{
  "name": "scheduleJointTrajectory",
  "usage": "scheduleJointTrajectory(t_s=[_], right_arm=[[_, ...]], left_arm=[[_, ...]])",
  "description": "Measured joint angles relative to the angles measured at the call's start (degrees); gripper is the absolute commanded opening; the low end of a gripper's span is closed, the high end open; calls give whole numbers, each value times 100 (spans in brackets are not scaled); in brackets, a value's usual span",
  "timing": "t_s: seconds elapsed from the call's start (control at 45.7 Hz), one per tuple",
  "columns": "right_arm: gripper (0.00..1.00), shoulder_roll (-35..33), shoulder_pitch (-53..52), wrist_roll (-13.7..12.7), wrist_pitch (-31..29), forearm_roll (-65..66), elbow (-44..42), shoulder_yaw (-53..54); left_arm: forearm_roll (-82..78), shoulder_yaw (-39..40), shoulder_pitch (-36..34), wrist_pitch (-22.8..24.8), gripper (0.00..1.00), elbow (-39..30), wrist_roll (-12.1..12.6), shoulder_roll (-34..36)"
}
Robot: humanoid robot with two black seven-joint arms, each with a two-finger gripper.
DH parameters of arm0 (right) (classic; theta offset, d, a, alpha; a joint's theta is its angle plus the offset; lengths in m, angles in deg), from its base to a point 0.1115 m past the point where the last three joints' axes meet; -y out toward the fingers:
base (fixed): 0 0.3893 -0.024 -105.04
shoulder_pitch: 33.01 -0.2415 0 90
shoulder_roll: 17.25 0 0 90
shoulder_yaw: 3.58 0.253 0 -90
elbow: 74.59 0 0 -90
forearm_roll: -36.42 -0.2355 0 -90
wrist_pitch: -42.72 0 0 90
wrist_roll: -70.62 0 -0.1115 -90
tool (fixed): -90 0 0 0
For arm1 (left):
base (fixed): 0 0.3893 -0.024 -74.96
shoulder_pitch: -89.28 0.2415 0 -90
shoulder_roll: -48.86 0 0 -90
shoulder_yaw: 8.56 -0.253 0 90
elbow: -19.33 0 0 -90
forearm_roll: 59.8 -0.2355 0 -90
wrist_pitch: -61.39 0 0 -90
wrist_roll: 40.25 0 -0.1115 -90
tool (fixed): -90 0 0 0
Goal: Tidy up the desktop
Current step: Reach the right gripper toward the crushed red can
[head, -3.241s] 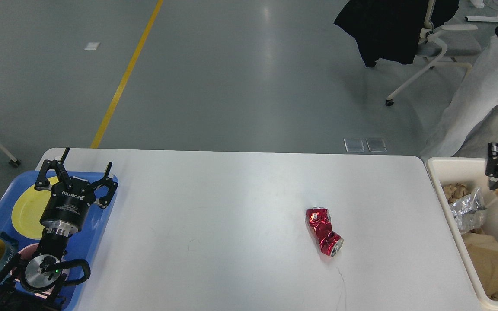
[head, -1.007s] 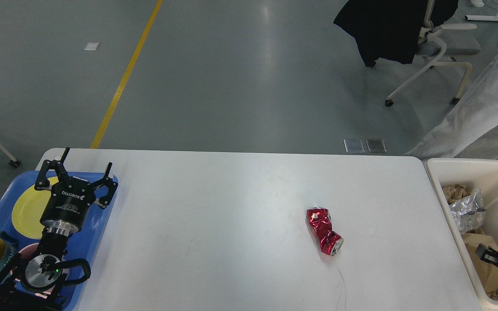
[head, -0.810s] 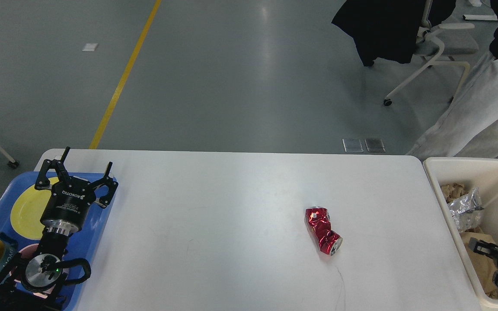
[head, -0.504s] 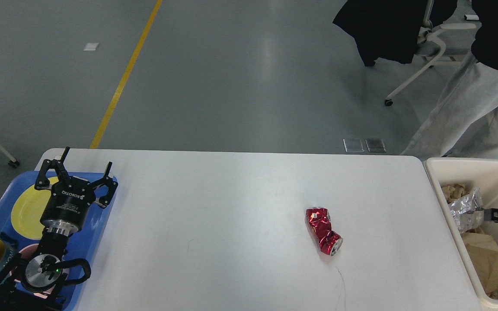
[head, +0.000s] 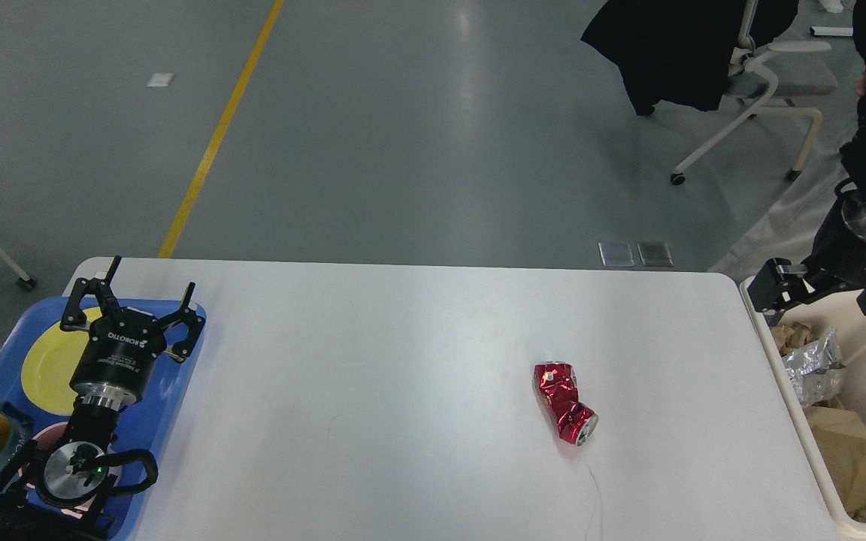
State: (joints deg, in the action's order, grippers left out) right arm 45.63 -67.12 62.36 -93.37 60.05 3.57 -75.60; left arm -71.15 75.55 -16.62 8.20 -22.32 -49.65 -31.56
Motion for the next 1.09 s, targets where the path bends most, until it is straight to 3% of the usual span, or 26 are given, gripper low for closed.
scheduleJointTrajectory(t_s=[0.219, 0.307, 0.416, 0.657, 0.898, 1.095], right_arm=[[100, 349, -1593, 83, -260, -433, 1387, -433], [100, 539, -1948, 335, -174, -702, 1774, -665], [100, 681, -2065, 630, -116, -795, 1883, -801], [100, 726, -2092, 685, 217, -824, 1756, -654], [100, 836, -798, 687, 2066, -789, 1418, 390], [100, 1438, 884, 692, 2471, -206, 241, 1084]], left_arm=[[0, 0, 6, 0, 96, 1, 0, 0], [0, 0, 7, 1, 96, 3, 0, 0], [0, 0, 7, 1, 96, 3, 0, 0], [0, 0, 2, 1, 96, 3, 0, 0], [0, 0, -1, 1, 96, 2, 0, 0], [0, 0, -1, 2, 96, -1, 10, 0]])
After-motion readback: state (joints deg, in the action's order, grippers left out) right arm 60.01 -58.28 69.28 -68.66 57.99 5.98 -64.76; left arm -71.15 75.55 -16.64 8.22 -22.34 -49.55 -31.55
